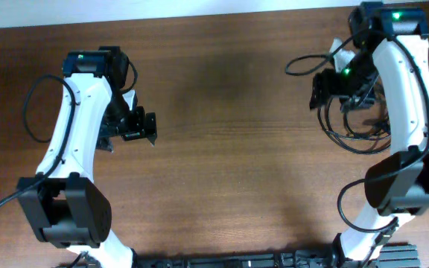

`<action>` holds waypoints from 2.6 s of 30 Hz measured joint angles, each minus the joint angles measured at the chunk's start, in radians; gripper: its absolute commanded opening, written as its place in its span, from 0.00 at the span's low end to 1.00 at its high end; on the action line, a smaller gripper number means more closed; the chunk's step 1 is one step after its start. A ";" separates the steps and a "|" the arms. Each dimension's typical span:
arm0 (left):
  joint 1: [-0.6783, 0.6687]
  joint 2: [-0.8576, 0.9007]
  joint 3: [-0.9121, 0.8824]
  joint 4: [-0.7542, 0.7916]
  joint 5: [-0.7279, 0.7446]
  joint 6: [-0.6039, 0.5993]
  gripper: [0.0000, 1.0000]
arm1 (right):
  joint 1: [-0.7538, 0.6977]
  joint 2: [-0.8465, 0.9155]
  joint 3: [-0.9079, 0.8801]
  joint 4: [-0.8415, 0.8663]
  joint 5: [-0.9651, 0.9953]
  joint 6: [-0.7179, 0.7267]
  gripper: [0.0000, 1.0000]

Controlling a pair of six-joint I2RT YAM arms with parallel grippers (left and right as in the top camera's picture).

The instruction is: Untangle cables

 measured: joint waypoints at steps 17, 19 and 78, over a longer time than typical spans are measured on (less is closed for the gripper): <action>-0.021 -1.278 -0.766 0.621 -0.019 0.000 0.99 | 0.000 -1.395 -0.852 0.565 0.113 0.016 0.99; -0.021 -1.292 -0.766 0.618 -0.019 0.000 0.99 | 0.000 -1.446 -0.854 0.562 0.114 0.016 0.99; -0.021 -1.293 -0.771 0.617 -0.019 0.000 0.99 | 0.082 -1.904 -1.905 1.614 0.175 -0.129 0.99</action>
